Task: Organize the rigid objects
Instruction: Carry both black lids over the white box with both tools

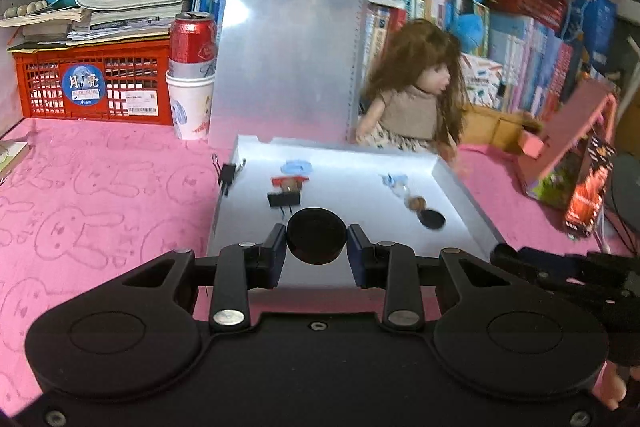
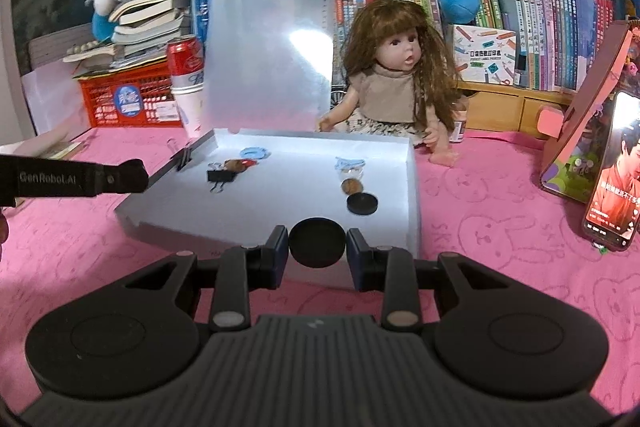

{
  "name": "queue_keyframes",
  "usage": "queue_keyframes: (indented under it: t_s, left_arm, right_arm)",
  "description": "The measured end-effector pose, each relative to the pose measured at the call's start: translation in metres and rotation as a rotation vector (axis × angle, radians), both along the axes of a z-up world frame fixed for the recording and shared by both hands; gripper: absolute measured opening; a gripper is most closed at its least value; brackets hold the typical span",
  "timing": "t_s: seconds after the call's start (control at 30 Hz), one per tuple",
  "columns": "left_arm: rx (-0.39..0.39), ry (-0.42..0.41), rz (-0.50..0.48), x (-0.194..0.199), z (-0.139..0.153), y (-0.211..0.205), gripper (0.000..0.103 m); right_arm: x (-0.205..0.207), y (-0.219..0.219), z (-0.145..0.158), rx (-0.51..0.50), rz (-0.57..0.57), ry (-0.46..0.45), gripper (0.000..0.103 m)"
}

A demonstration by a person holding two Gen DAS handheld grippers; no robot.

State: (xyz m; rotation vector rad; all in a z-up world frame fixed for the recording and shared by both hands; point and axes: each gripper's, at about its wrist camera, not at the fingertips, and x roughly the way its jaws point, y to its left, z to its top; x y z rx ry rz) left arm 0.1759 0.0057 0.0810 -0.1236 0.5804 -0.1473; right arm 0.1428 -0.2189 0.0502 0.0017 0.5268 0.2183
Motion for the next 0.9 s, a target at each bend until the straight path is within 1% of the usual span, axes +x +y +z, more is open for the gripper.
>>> queue_keyframes:
  t_s: [0.13,0.37,0.9]
  left_arm:
    - [0.005,0.001,0.010,0.018,-0.006,0.000,0.031]
    - [-0.013,0.037,0.020,0.044,-0.024,-0.001,0.031]
    - [0.018,0.079,0.045,0.087,-0.053,-0.006,0.031]
  right_arm:
    - [0.016,-0.001,-0.003,0.014,-0.021,0.008,0.037]
    - [0.041,0.001,-0.012,0.034,-0.046,0.040,0.037]
    - [0.079,0.003,-0.026,0.028,-0.090,0.083,0.037]
